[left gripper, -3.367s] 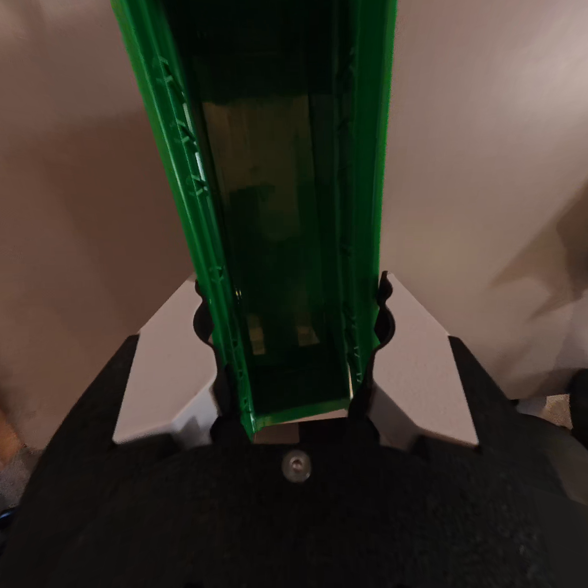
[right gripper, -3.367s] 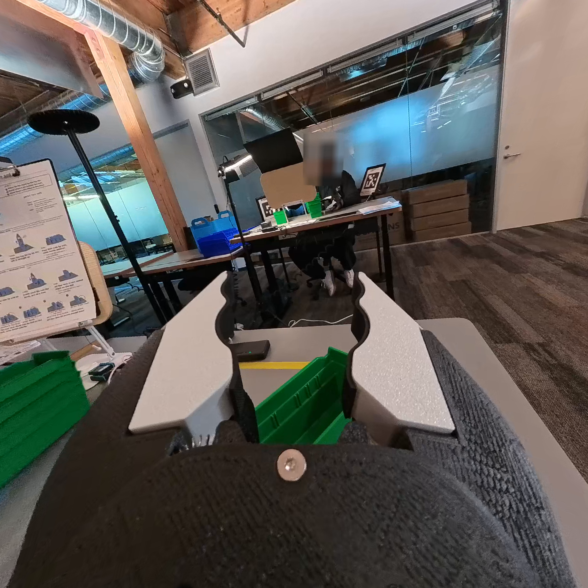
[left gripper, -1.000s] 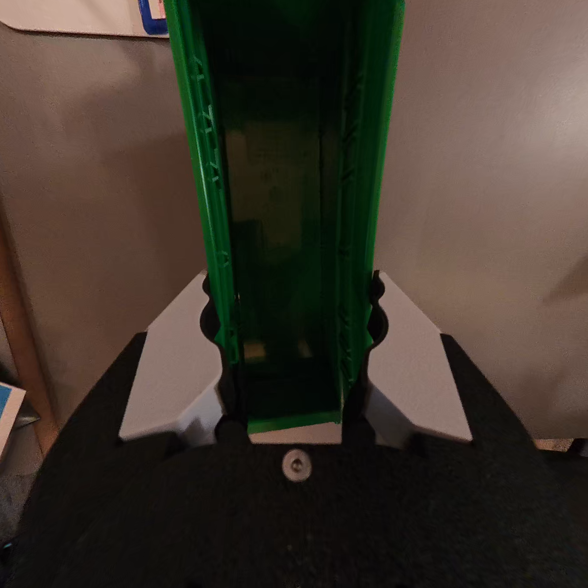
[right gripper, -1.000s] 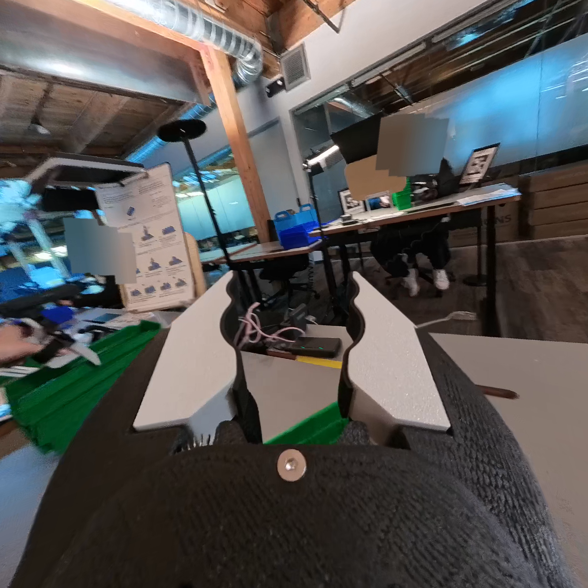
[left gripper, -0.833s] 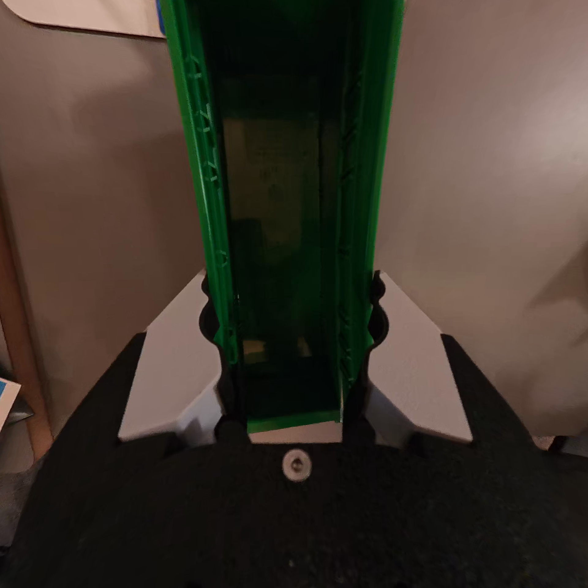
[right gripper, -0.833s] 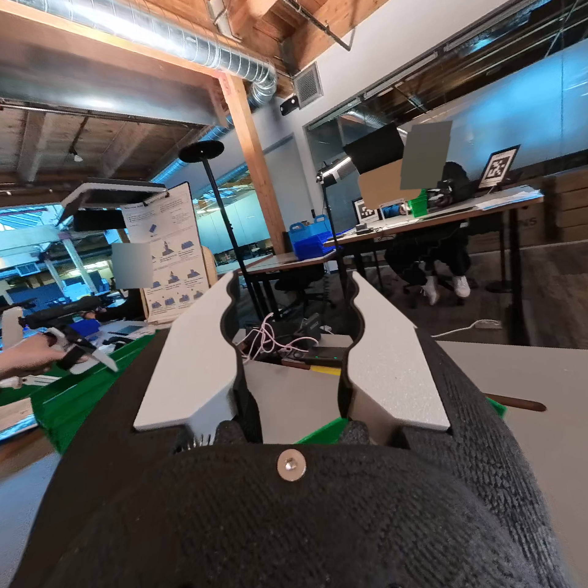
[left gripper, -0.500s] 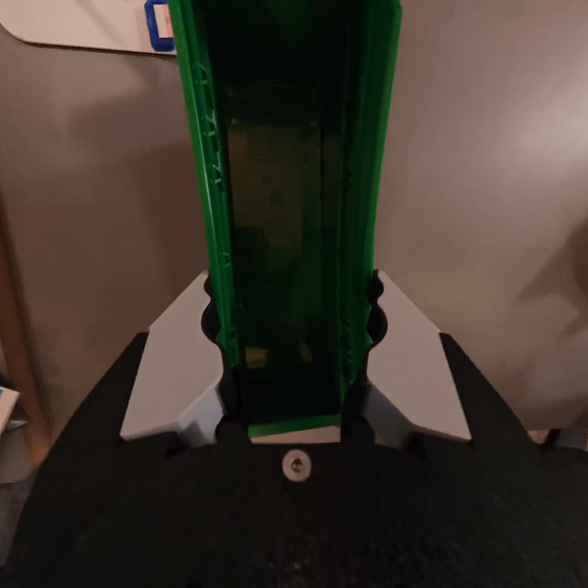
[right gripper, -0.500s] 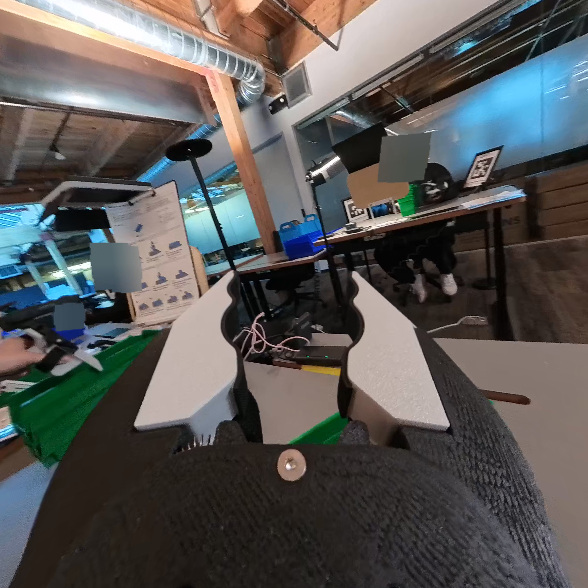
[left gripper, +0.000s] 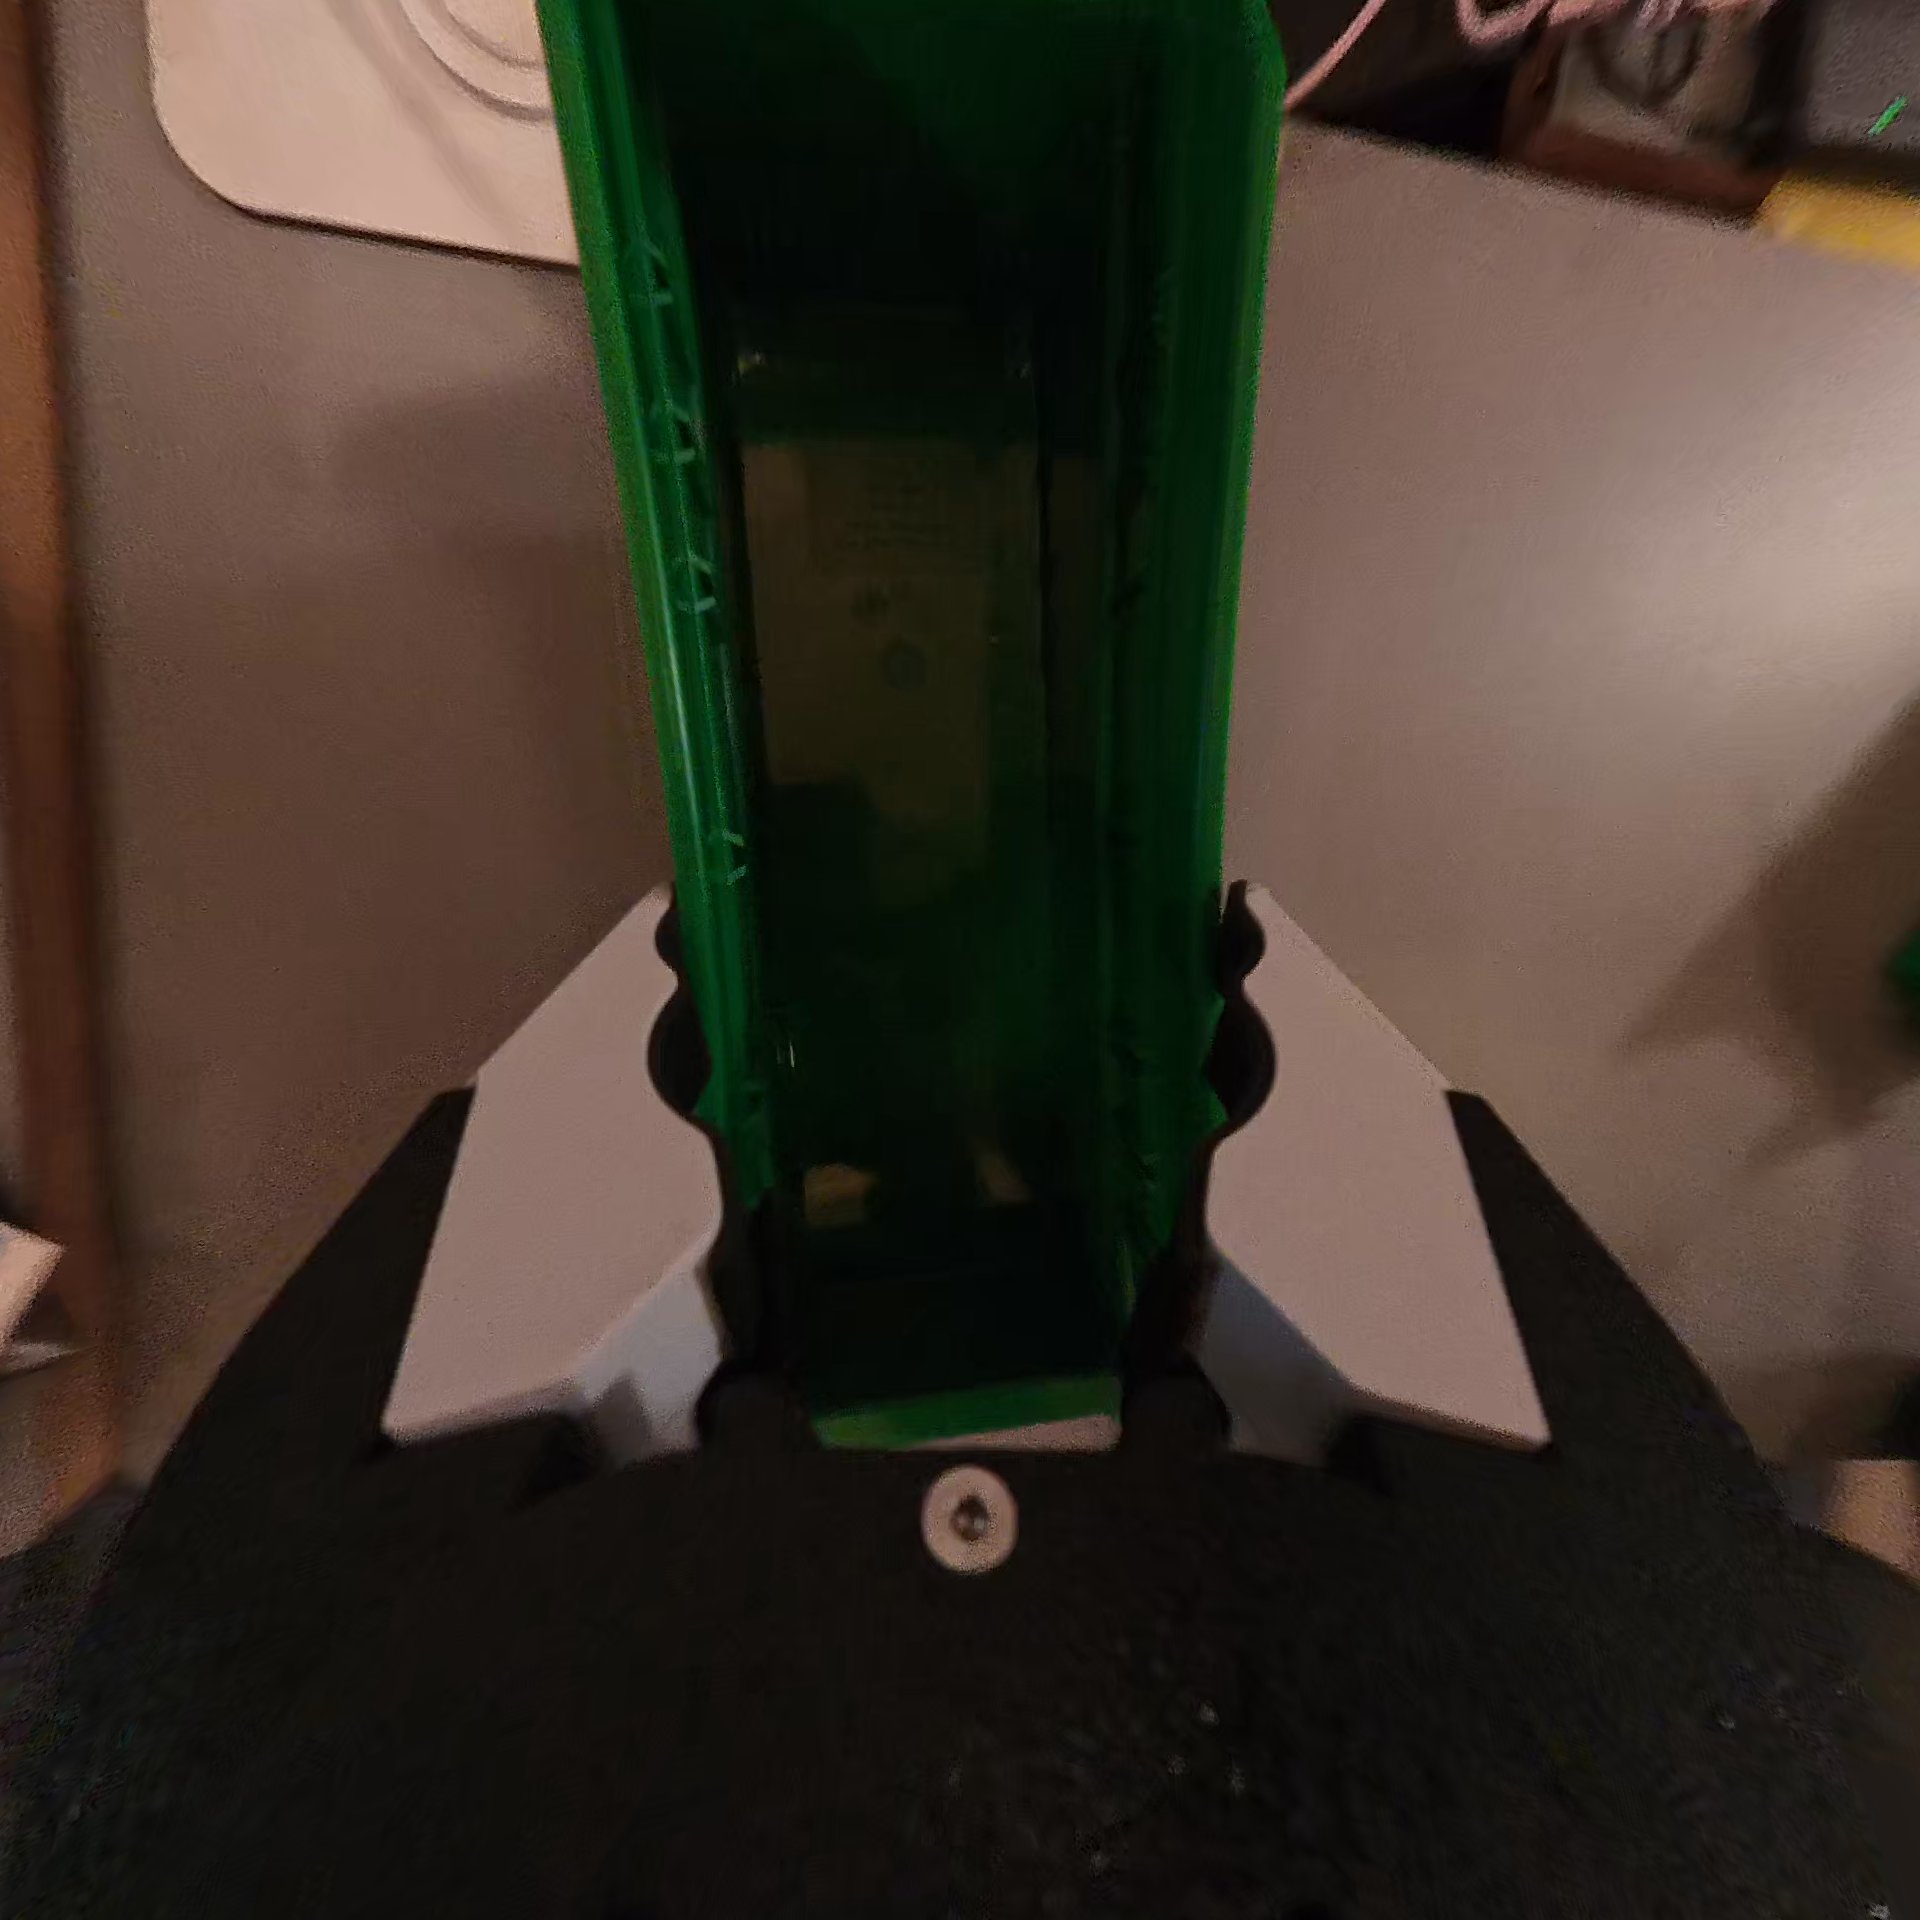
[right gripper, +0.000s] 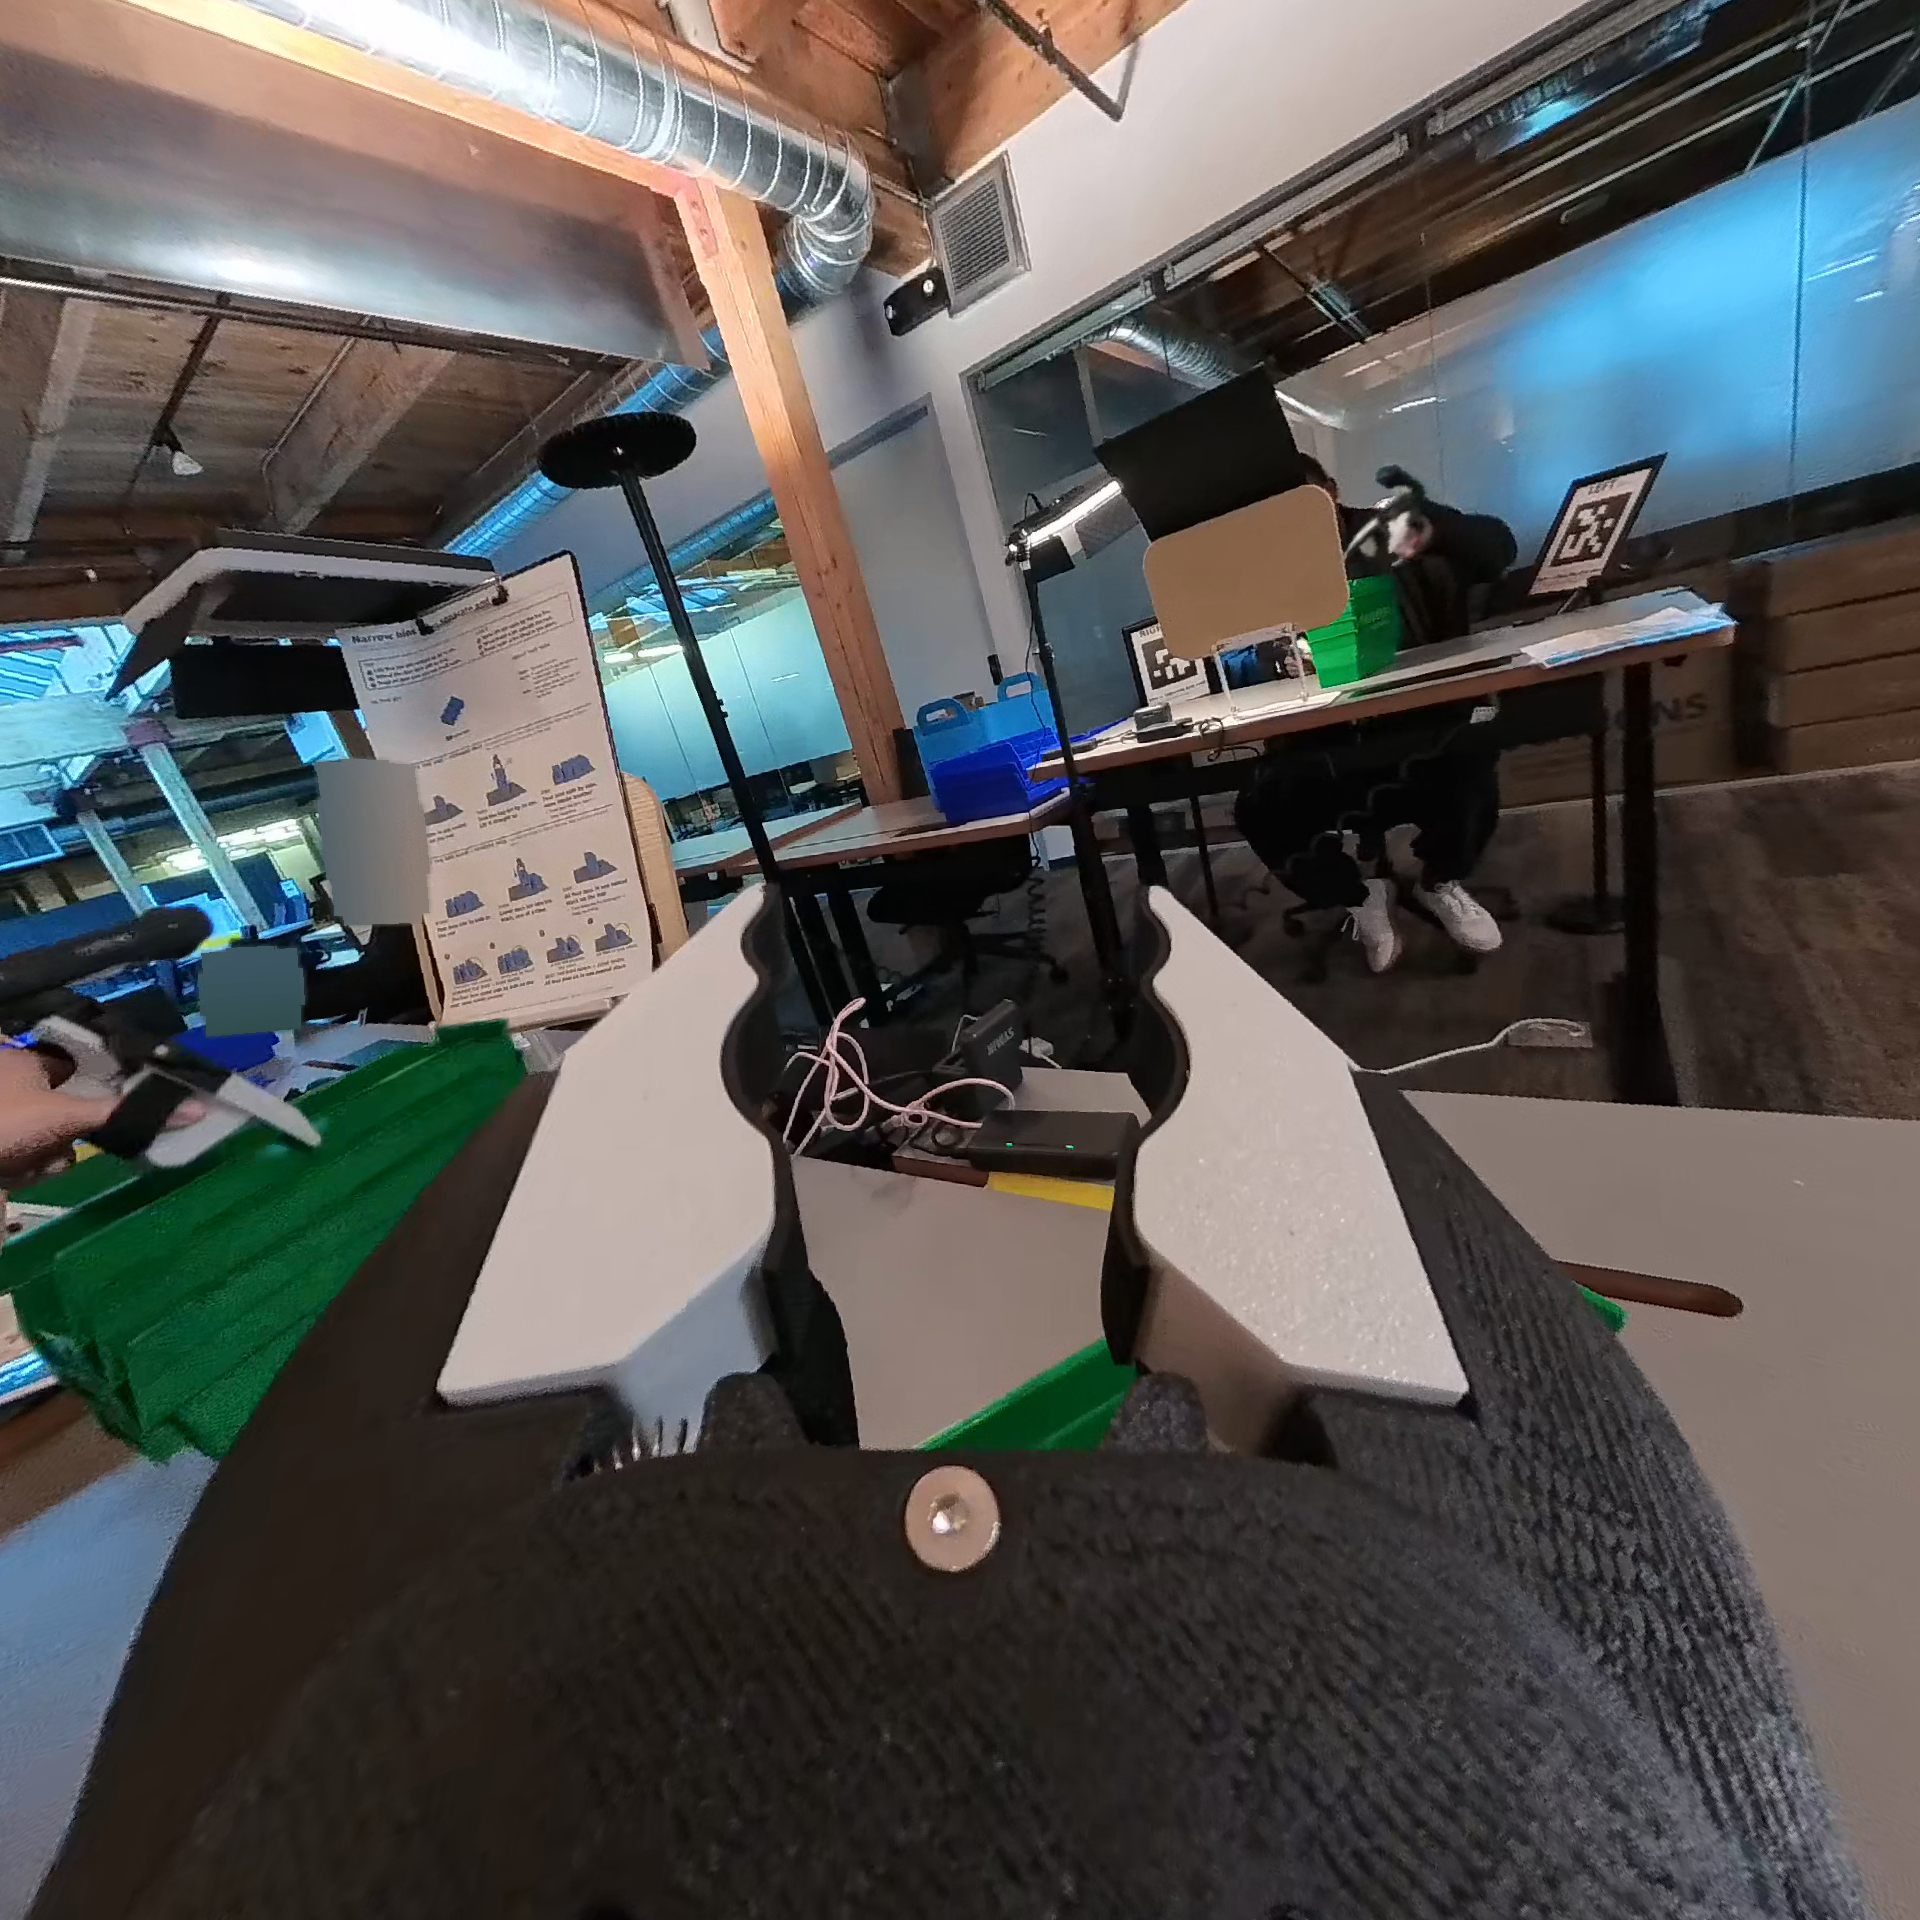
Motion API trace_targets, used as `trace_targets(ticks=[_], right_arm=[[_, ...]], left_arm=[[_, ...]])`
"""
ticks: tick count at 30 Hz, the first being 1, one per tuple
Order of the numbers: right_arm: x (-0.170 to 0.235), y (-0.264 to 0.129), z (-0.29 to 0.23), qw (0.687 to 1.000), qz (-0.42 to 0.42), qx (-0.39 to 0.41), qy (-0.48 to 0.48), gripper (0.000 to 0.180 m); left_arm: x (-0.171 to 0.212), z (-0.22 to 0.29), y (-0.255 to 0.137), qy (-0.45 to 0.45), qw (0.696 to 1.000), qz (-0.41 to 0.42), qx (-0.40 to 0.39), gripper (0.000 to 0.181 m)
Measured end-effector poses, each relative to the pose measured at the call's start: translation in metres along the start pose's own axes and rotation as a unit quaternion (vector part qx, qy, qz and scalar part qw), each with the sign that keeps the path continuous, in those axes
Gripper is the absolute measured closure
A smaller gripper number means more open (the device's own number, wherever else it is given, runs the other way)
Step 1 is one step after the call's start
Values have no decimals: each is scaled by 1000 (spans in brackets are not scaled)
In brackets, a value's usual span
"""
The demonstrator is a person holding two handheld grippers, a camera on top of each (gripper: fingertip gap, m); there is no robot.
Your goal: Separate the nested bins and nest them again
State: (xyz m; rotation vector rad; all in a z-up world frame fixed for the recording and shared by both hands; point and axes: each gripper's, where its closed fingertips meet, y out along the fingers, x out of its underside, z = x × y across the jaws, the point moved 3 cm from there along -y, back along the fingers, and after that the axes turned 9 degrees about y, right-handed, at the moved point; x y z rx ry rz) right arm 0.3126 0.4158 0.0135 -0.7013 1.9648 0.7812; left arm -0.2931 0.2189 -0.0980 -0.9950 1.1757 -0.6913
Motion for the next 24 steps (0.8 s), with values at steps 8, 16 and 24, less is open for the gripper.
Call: trace_targets(ticks=[8, 16, 24], right_arm=[[11, 3, -1, 998, -41, 16, -37, 115], [19, 9, -3, 997, -61, 21, -49, 115], [21, 8, -2, 996, -68, 19, -45, 115]], left_arm=[[9, 19, 7, 21, 995, 1, 94, 87], [9, 4, 14, 68, 997, -11, -23, 173], [-14, 36, -33, 66, 990, 104, 70, 138]])
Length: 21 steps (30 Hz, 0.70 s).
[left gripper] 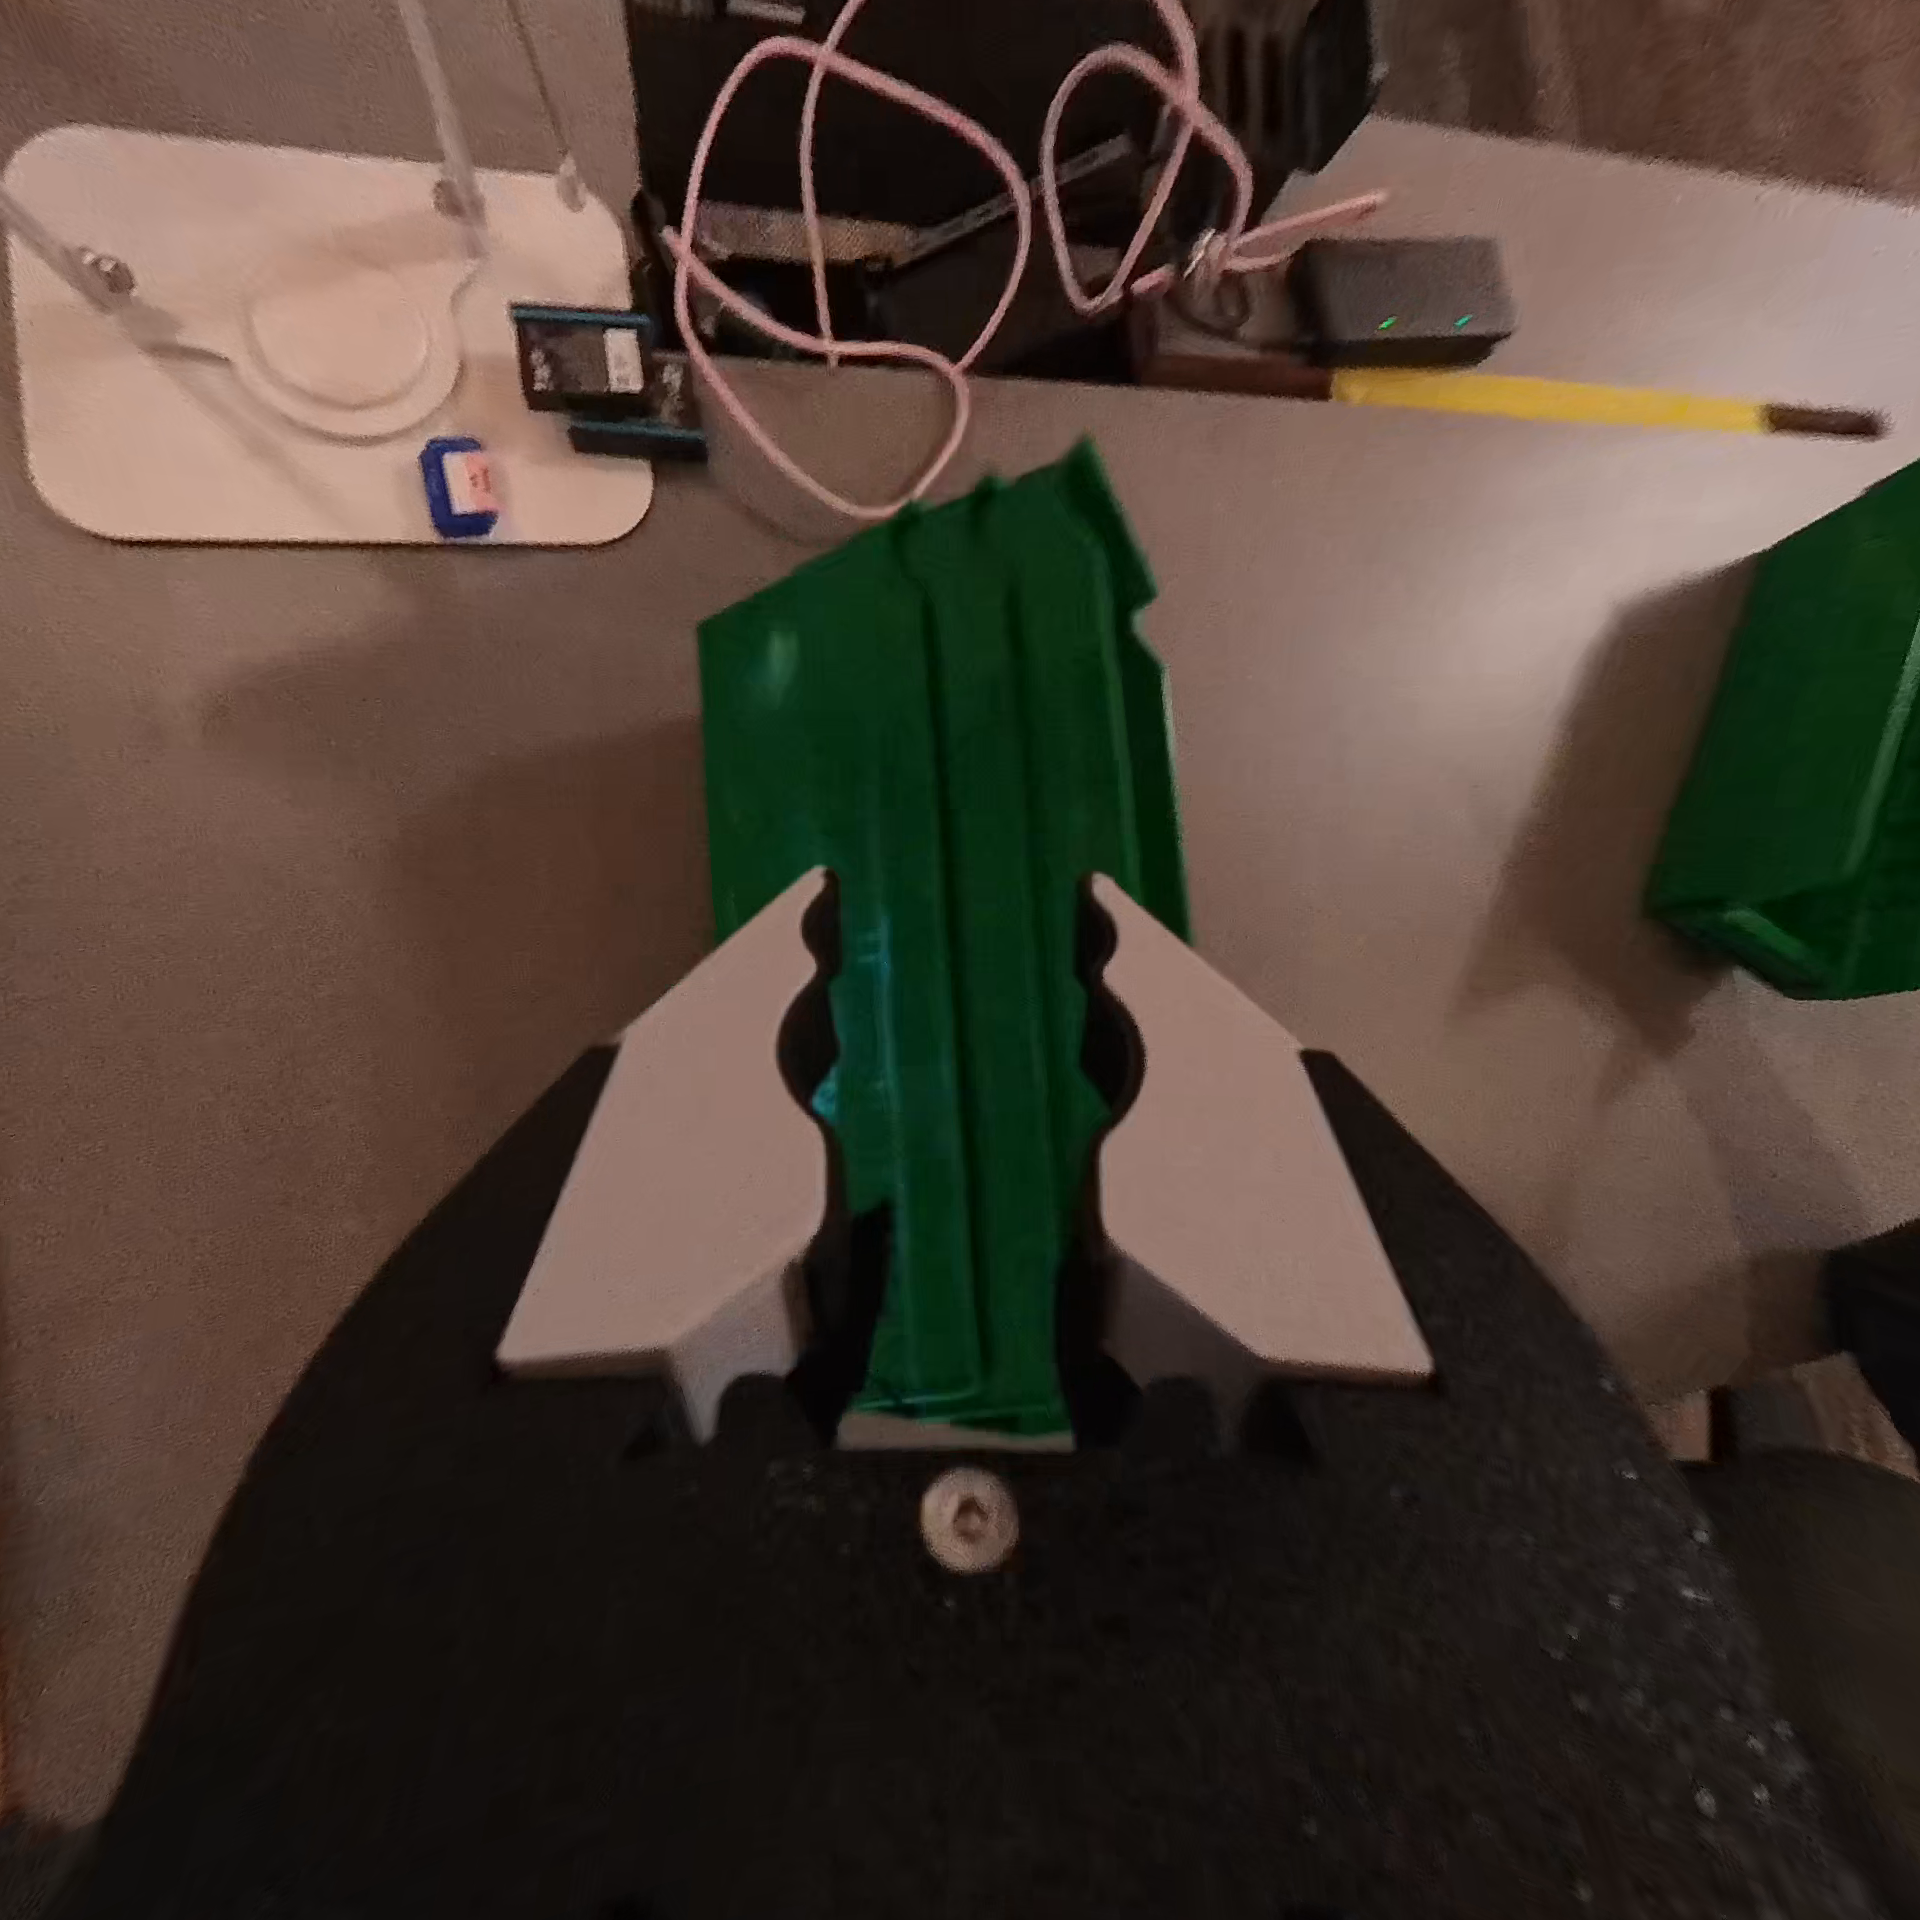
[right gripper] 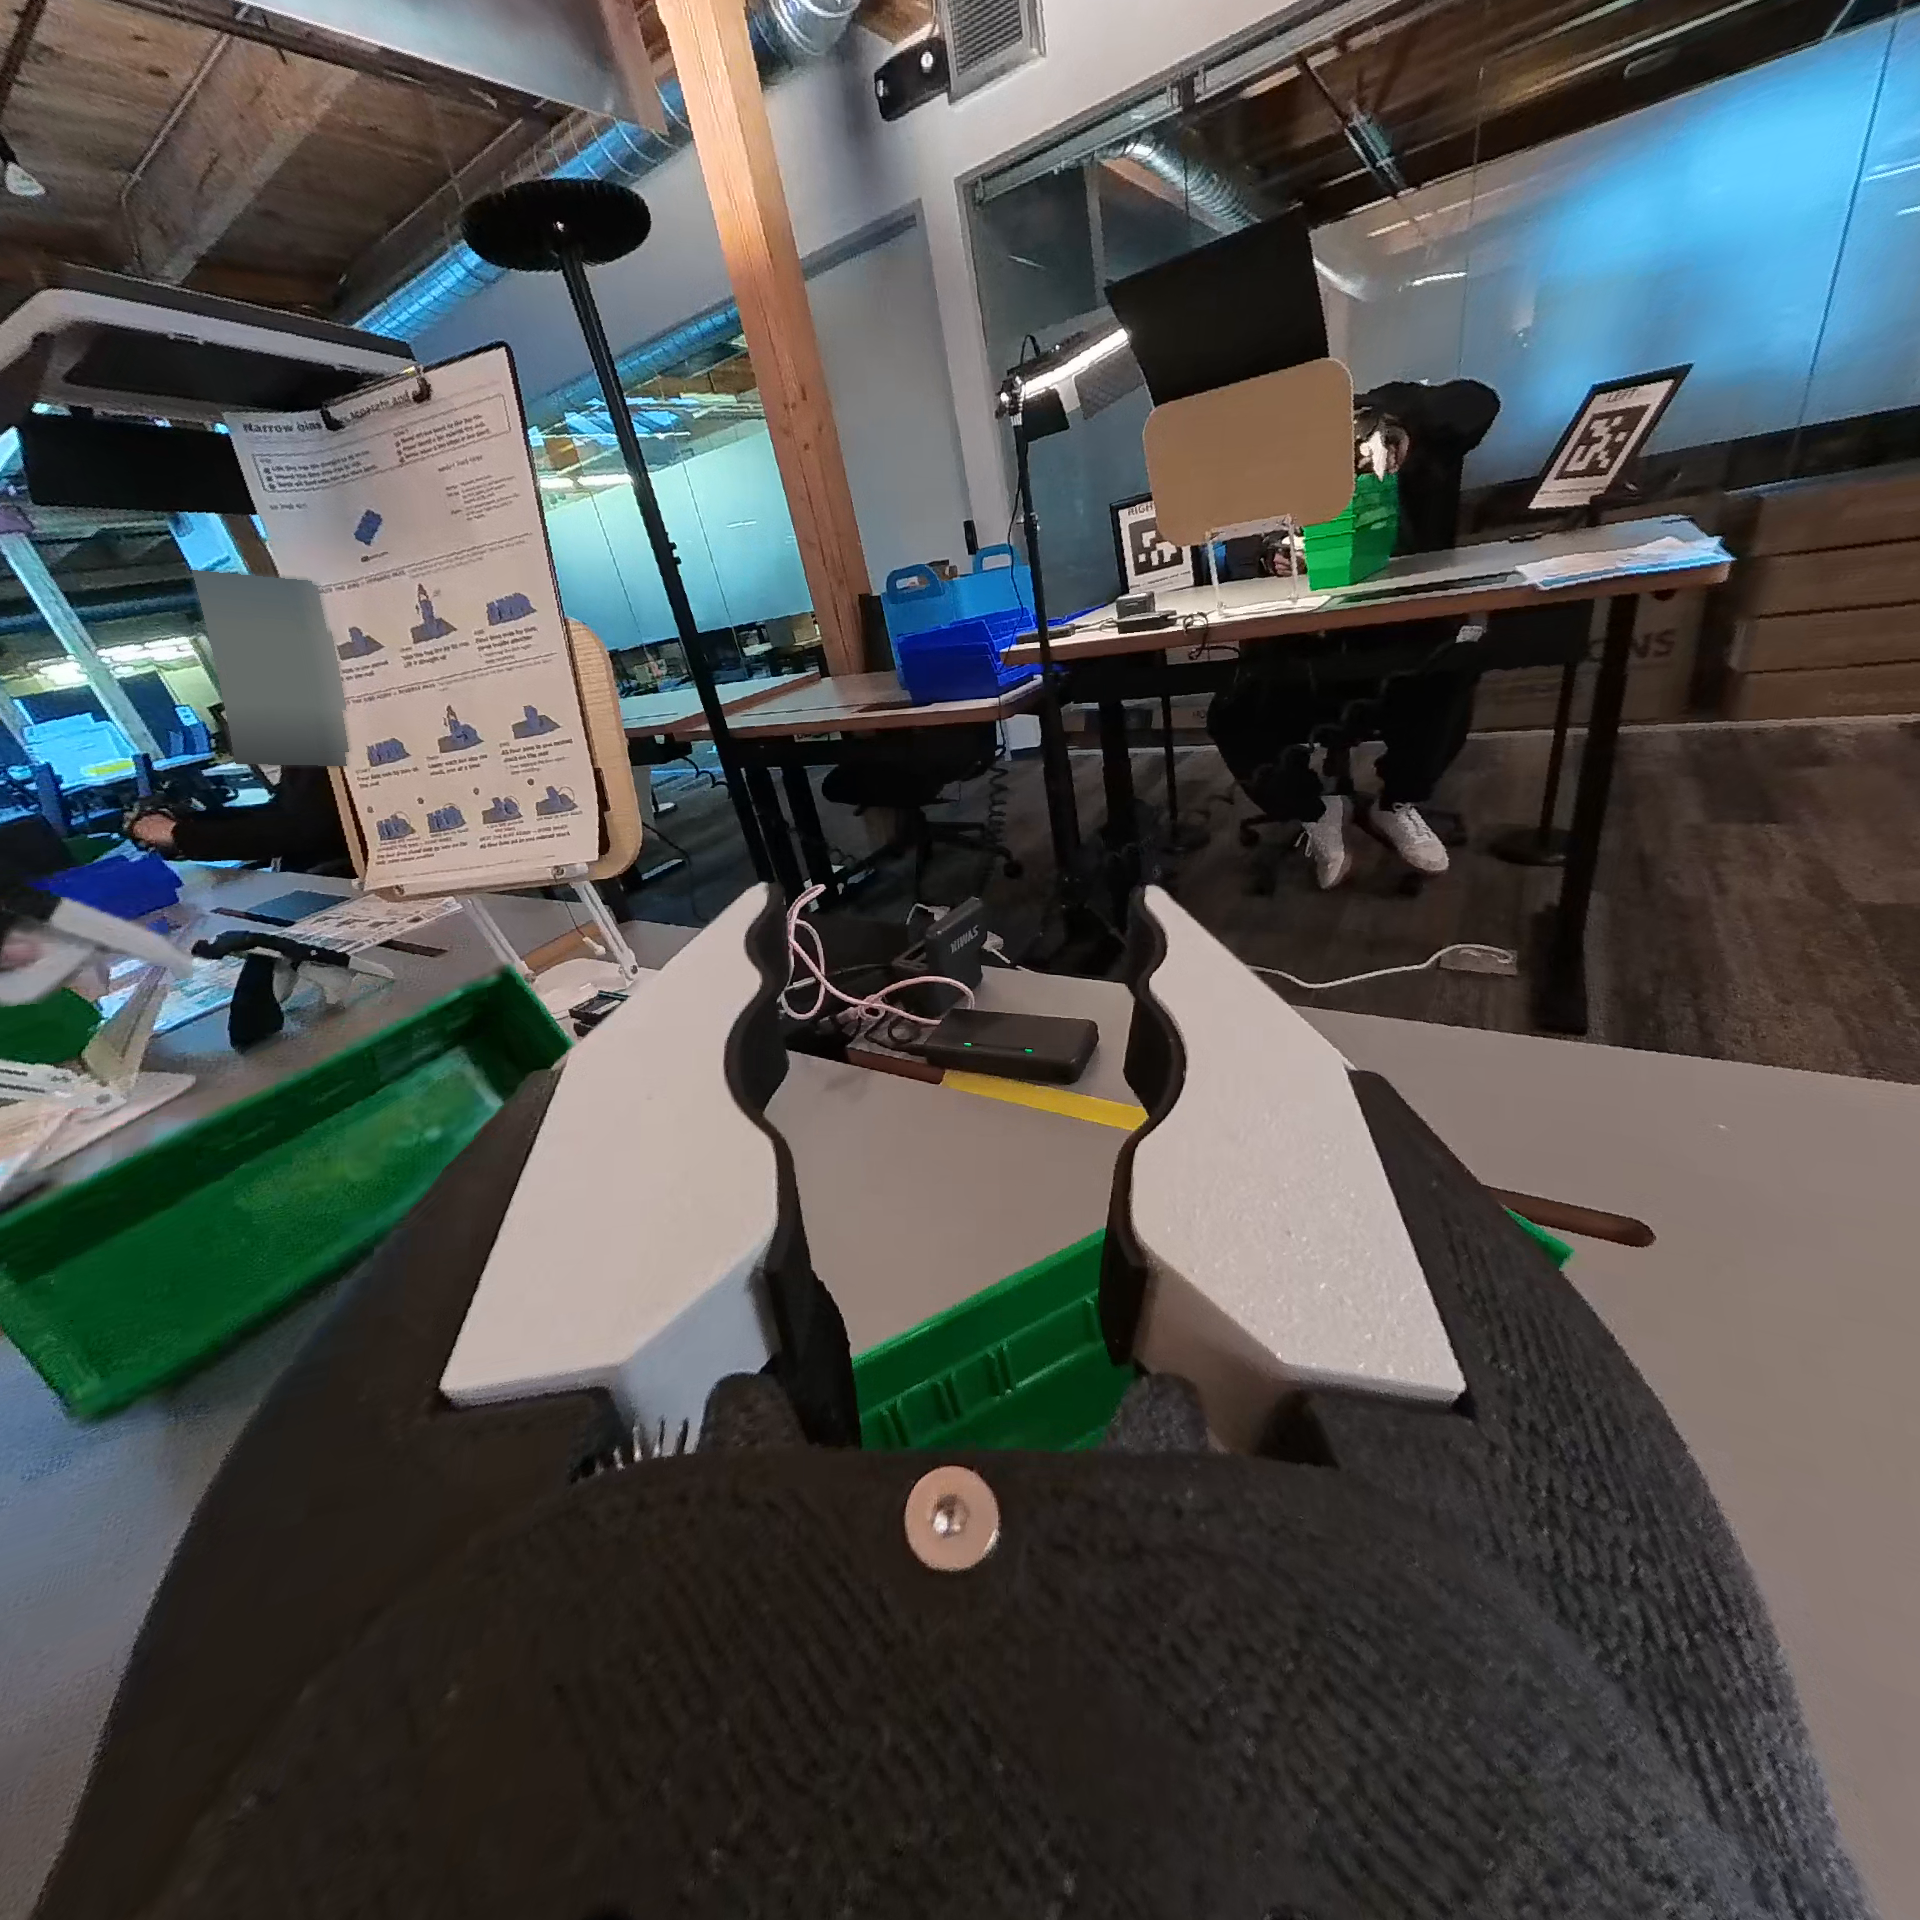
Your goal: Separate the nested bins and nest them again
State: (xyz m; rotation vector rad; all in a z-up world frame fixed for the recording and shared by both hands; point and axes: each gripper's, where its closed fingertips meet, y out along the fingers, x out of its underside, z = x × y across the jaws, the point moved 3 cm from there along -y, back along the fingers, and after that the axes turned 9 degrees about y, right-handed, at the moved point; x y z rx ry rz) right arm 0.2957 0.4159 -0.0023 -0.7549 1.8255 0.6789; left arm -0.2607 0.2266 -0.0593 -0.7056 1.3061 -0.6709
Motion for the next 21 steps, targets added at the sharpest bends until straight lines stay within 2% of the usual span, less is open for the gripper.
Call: trace_targets(ticks=[1, 3, 4, 8, 12, 14, 16, 19, 21], right_arm=[[-1, -1, 0, 1000, 2, 0, 1, 116], [-2, -2, 1, 1000, 5, -1, 3, 115], [-2, -3, 1, 1000, 6, -1, 4, 116], [-4, -5, 2, 1000, 9, -1, 4, 116], [-3, -4, 3, 1000, 8, 1, 5, 116], [-2, -3, 2, 1000, 5, 2, 3, 116], [-1, -1, 2, 1000, 3, 3, 1, 116], [2, 2, 0, 1000, -4, 2, -1, 116], [4, 4, -1, 1000, -10, 0, -3, 116]], left_arm=[[9, 0, 7, 0, 1000, -28, -10, 122], [26, 17, 26, -32, 997, -65, 40, 100], [35, 28, 36, -42, 994, -79, 68, 101], [61, 59, 69, -7, 989, -116, 88, 100], [62, 102, 82, 31, 990, -92, 107, 69], [65, 120, 87, 57, 991, -93, 82, 46], [78, 136, 94, 101, 986, -131, 32, 21], [107, 153, 110, 208, 953, -213, -53, 21], [116, 157, 123, 289, 922, -234, -110, 25]])
